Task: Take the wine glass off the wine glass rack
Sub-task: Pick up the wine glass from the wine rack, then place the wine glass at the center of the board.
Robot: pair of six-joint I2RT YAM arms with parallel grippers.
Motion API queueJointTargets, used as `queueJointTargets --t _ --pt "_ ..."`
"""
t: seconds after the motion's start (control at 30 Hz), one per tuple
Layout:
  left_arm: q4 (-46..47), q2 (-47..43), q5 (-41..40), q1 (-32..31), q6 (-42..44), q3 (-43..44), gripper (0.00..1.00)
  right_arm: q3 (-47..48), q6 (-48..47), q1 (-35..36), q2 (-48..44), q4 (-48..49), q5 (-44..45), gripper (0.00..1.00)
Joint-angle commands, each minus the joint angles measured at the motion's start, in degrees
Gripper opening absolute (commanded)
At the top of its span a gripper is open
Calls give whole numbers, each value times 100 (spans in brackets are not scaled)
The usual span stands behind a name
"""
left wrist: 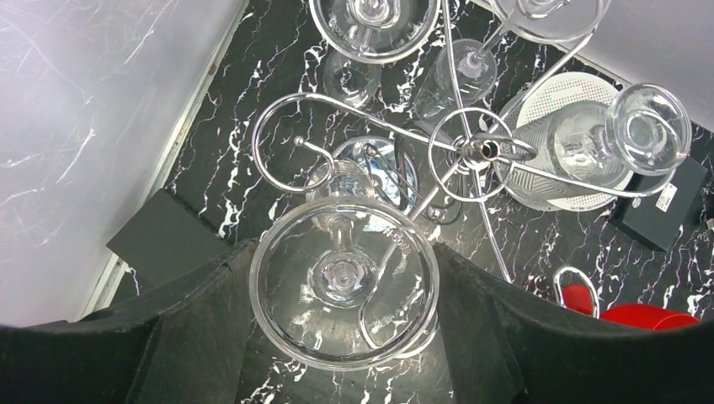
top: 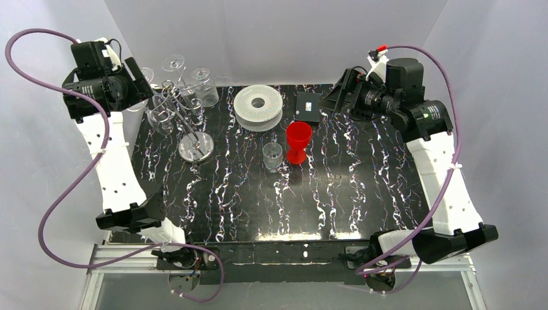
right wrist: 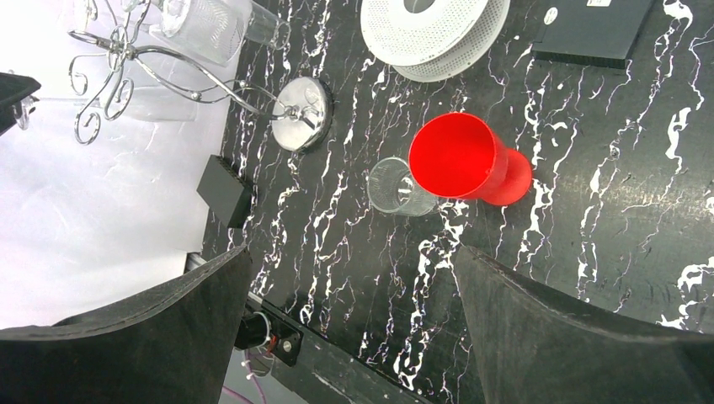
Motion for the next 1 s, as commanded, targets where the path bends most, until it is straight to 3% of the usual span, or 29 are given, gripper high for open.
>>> queueJointTargets --t 0.0,0.33,0.97 --pt "-194 -433 -33 43 157 -82 31 16 -90 40 -190 125 -51 98" --pt "-320 -912 -8 42 265 -496 31 26 -69 145 -194 142 -98 98" --pt "-529 -2339 72 -97 451 -2068 28 -28 -9 385 -225 385 -577 100"
